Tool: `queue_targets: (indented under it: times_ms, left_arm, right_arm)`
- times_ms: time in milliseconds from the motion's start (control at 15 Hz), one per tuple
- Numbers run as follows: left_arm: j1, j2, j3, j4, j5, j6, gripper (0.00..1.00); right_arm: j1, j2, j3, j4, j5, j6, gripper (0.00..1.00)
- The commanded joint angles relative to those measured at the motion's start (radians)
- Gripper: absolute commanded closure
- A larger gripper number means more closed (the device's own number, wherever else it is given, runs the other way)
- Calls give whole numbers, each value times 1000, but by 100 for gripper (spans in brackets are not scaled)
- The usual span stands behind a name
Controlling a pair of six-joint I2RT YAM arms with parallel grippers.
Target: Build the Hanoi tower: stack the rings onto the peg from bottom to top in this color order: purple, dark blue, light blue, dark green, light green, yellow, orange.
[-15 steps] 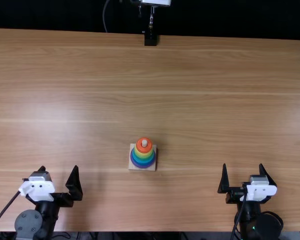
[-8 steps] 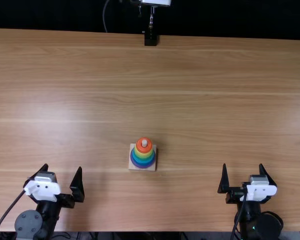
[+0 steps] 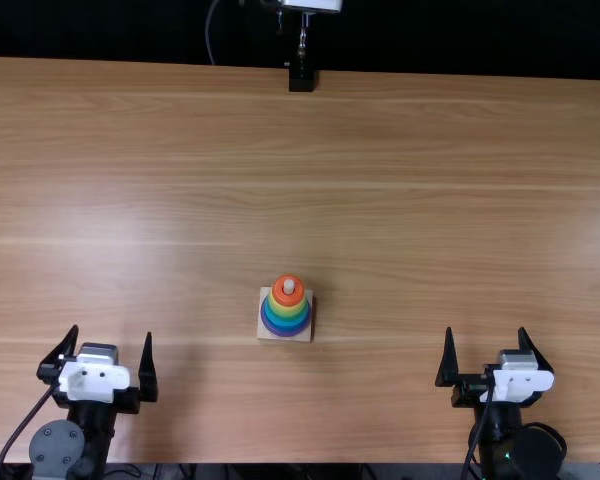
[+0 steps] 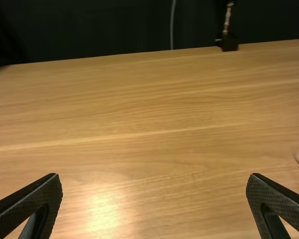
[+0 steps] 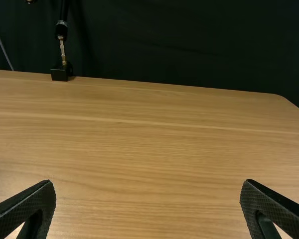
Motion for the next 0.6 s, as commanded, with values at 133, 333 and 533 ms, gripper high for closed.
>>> queue_targets:
  times_ms: [133,333,533]
  left_arm:
    - [0,-12,-56,-11,-38,-51,0]
    - [1,-12,-55,-11,-29,-51,0]
    - [0,-12,-55,-11,-29,-51,0]
  right_arm:
    - [-9,-13,-28,-6,2,-3,0]
    - [-9,-13,-30,-6,2,-1,0]
    - [-9,-13,-30,-6,2,-1,0]
